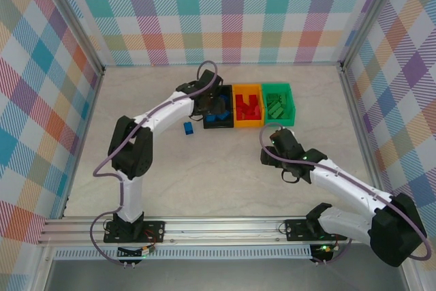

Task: Sort the legos into containers by color
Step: Place the lego in the container, then pick up the lego from the center of the table.

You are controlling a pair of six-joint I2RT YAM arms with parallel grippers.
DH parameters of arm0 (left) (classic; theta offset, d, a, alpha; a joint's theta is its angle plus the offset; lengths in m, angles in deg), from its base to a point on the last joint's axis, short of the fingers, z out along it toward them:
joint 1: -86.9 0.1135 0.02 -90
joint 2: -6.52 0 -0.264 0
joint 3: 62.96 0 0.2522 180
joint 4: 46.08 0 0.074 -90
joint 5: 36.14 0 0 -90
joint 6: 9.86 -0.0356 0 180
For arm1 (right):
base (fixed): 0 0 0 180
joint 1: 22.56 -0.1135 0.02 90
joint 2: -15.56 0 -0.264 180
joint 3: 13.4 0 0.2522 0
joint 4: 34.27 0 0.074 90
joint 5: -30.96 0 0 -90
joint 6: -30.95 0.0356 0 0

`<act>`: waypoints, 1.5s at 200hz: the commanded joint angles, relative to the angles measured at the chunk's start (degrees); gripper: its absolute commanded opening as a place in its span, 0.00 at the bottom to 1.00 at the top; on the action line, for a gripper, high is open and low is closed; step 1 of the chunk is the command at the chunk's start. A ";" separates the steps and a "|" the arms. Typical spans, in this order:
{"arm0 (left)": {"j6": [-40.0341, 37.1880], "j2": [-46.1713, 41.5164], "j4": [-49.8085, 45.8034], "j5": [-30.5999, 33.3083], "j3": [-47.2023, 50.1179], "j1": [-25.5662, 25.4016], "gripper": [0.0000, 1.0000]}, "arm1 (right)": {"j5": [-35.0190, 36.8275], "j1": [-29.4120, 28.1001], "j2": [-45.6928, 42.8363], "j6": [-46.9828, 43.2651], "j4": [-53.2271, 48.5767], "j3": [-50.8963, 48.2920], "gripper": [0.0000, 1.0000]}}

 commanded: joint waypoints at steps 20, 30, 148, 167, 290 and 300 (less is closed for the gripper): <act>-1.99 -10.22 2.33 2.33 6.84 0.15 0.71 | -1.72 -0.17 2.64 0.13 2.53 1.67 0.67; -2.08 -11.90 2.32 3.28 9.08 0.38 0.71 | -1.83 -0.18 2.82 0.06 2.60 1.95 0.67; -3.85 -9.04 -1.32 5.12 15.94 6.72 0.73 | -1.78 -0.17 1.98 0.30 2.53 1.61 0.68; -3.61 -4.94 -4.37 4.80 13.01 7.76 0.73 | -1.55 -0.19 1.59 0.38 2.32 1.51 0.68; -5.28 5.15 -5.38 4.23 8.75 9.22 0.59 | -1.82 -0.19 2.62 0.16 2.53 2.05 0.68; -5.32 5.35 -5.17 3.53 8.74 9.22 0.52 | -1.92 -0.21 2.89 0.14 2.68 2.15 0.68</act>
